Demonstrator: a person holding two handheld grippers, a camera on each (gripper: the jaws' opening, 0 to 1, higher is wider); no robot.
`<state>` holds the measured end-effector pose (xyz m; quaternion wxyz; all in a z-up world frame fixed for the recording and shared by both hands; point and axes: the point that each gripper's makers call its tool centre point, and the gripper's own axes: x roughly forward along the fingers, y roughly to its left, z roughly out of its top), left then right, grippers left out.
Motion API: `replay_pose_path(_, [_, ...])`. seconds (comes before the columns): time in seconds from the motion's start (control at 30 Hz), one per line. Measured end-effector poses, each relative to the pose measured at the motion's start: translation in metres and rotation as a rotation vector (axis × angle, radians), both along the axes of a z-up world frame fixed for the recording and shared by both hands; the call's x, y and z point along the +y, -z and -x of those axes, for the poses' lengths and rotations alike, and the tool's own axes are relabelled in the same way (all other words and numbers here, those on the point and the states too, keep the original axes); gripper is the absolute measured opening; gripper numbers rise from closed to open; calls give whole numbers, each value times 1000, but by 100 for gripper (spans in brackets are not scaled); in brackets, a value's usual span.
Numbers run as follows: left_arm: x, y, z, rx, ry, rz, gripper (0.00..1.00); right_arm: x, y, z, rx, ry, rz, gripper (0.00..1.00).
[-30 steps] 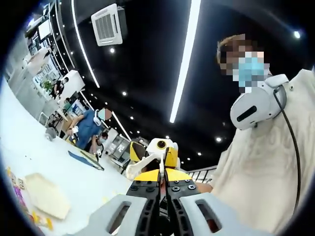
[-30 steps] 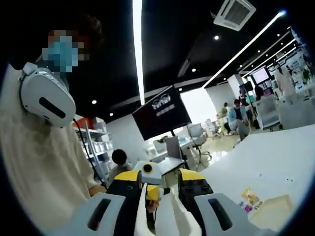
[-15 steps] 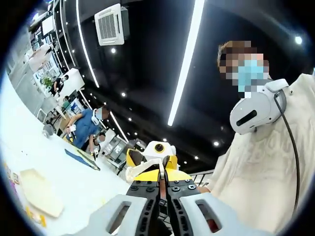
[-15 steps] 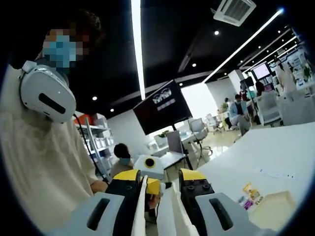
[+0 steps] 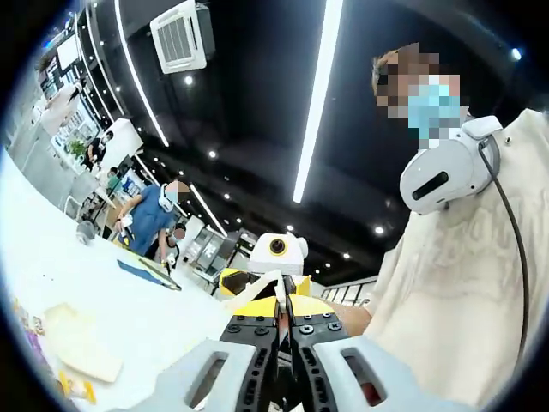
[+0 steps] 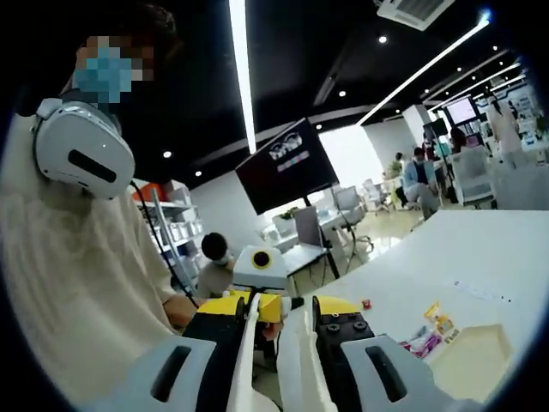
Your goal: Place the target food into the container with the food tongs after gripping and lifting it, then release it inside without dropping or visibly crushing the food.
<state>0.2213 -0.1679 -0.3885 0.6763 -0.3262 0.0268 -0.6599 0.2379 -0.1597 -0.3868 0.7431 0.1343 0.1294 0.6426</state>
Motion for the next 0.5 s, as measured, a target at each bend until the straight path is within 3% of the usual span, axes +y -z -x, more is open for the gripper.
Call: replay_pose_path(0.5, [-4, -7, 8, -114, 47, -83, 0, -4, -2, 9, 52, -43, -13, 33])
